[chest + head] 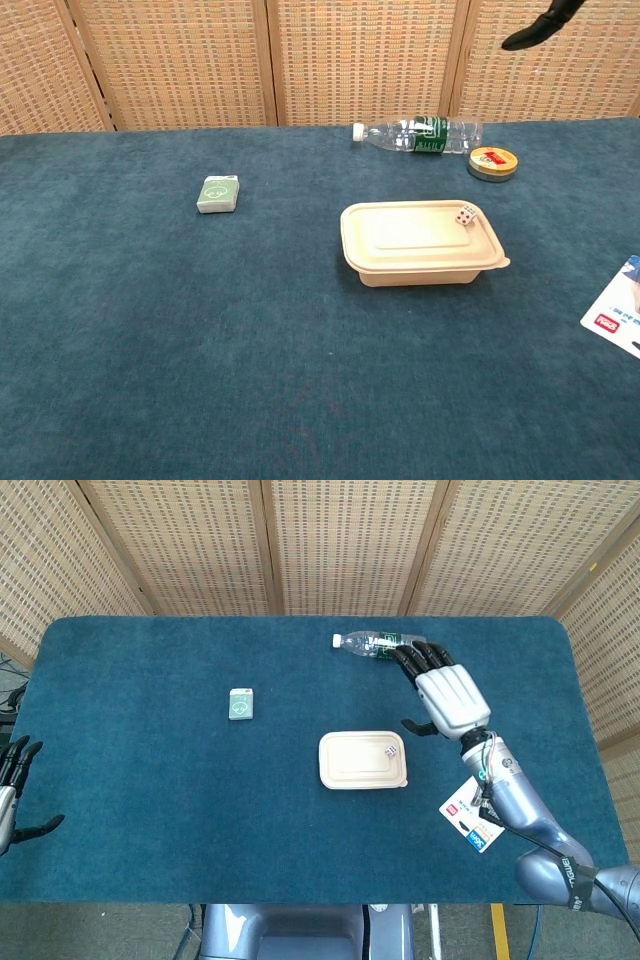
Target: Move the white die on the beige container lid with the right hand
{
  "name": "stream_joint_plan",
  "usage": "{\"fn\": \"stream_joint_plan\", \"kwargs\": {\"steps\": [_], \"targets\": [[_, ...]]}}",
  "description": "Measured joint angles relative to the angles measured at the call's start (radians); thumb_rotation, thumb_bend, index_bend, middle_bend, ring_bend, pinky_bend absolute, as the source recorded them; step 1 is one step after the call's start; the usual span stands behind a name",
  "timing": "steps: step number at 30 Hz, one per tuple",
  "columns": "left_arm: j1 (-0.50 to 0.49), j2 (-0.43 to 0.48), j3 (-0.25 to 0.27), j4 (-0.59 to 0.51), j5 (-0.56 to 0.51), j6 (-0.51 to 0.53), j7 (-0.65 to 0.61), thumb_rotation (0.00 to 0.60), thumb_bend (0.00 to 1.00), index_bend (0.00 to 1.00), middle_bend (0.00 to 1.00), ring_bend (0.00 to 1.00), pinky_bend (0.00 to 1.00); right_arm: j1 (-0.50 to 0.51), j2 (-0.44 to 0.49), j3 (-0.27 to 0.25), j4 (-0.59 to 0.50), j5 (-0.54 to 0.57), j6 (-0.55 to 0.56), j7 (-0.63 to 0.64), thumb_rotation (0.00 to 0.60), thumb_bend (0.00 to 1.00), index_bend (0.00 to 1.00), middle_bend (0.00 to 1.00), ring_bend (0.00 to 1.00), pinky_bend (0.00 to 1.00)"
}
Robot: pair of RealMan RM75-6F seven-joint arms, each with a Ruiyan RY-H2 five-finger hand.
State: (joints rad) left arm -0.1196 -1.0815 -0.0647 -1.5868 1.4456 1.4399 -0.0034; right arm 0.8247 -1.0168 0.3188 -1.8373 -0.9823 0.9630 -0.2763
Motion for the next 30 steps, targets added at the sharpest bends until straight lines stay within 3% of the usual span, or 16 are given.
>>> {"fn": "stream_joint_plan", "kwargs": {"steps": [4, 11, 19, 25, 30], "targets": [[0.001, 0.003, 0.001, 0.0, 0.001, 0.0, -0.006, 0.6, 0.0, 0.0, 0.0, 0.0, 0.0, -0.065, 0.004, -0.034, 0.001, -0.086, 0.063, 0.04, 0.6, 0.23, 0.05, 0.08, 0.01, 0.07], [0.005, 0.001, 0.006, -0.001, 0.011, 0.01, 0.0, 0.6, 0.0, 0.0, 0.0, 0.0, 0.0, -0.244, -0.028, -0.158, 0.103, -0.261, 0.24, 0.133, 0.6, 0.0, 0.02, 0.0, 0.0, 0.07], [0.015, -0.013, 0.012, -0.016, 0.015, 0.025, 0.024, 0.6, 0.0, 0.0, 0.0, 0.0, 0.0, -0.442, -0.149, -0.281, 0.325, -0.363, 0.413, 0.282, 0.6, 0.0, 0.0, 0.0, 0.0, 0.03], [0.024, -0.022, 0.015, -0.022, 0.007, 0.031, 0.027, 0.6, 0.0, 0.0, 0.0, 0.0, 0.0, -0.551, -0.21, -0.312, 0.391, -0.382, 0.5, 0.446, 0.6, 0.0, 0.0, 0.0, 0.0, 0.02], [0.028, -0.025, 0.017, -0.01, 0.015, 0.041, 0.036, 0.6, 0.0, 0.0, 0.0, 0.0, 0.0, -0.609, -0.206, -0.321, 0.393, -0.413, 0.56, 0.516, 0.6, 0.0, 0.0, 0.0, 0.0, 0.02]]}}
